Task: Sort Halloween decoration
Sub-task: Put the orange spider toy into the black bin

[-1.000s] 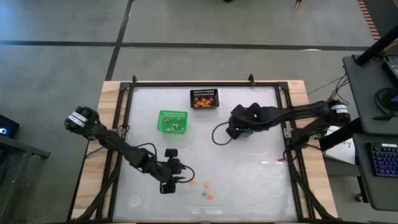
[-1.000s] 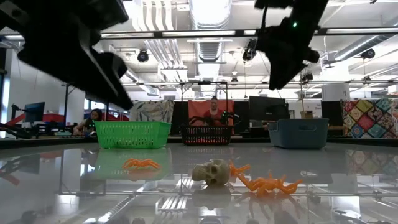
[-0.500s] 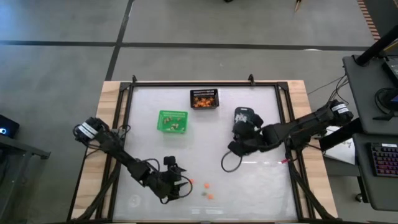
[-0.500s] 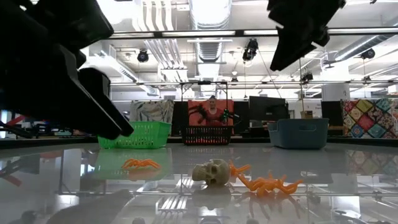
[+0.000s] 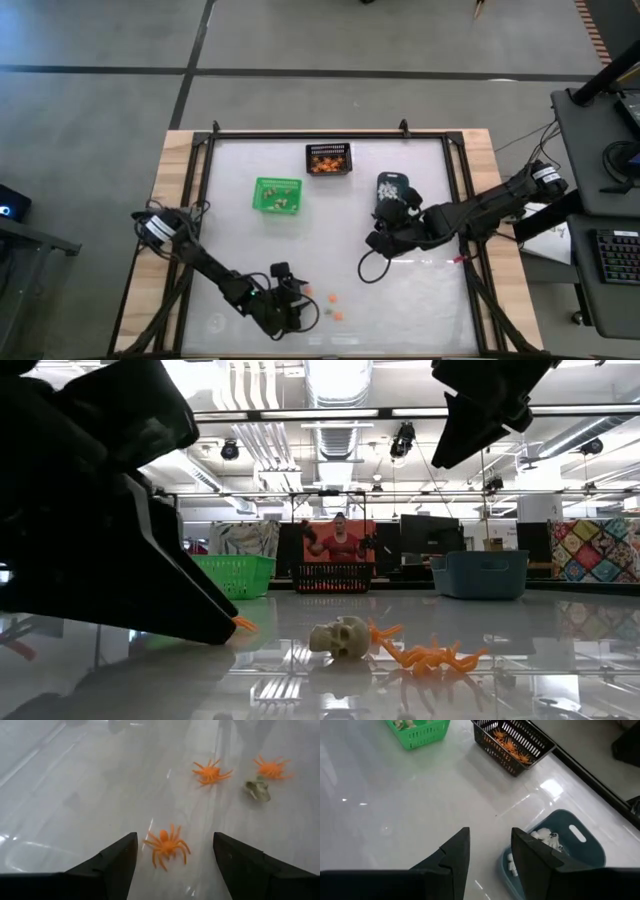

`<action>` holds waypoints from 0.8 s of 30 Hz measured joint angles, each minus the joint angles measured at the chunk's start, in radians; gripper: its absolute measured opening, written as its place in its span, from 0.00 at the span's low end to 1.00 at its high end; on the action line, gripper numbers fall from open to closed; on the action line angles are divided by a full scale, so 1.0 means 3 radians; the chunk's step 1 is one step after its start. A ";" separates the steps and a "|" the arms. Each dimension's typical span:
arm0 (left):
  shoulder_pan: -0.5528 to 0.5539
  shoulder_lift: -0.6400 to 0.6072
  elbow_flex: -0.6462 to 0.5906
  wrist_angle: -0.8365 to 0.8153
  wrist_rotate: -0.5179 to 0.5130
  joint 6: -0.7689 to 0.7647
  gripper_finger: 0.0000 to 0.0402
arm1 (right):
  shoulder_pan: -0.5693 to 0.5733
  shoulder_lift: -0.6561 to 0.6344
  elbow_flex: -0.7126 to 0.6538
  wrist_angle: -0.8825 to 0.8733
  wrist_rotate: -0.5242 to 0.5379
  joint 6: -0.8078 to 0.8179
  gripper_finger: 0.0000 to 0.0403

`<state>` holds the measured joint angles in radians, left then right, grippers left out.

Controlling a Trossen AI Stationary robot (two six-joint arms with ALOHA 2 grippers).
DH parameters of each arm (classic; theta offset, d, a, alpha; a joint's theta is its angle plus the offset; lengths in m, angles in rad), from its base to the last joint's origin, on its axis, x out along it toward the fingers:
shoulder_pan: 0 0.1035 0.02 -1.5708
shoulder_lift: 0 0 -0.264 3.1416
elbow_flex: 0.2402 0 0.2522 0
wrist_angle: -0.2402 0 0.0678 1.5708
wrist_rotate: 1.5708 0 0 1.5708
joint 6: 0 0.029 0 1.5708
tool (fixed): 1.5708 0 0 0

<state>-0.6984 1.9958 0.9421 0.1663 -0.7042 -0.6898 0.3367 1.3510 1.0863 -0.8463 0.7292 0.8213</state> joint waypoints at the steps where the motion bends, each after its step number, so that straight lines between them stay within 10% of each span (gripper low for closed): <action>1: -0.0003 0.0020 0.0000 0.0002 -0.0042 -0.0077 0.60 | 0.0007 0.0001 -0.0001 0.0000 -0.0004 0.0016 0.33; 24: -0.0011 0.0045 -0.0022 0.0008 -0.0096 -0.0188 0.30 | 0.0144 0.0003 -0.0014 0.0069 -0.0010 0.0106 0.33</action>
<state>-0.7017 2.0094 0.9354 0.1687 -0.7331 -0.7461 0.3798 1.3518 1.0821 -0.8257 0.7261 0.8531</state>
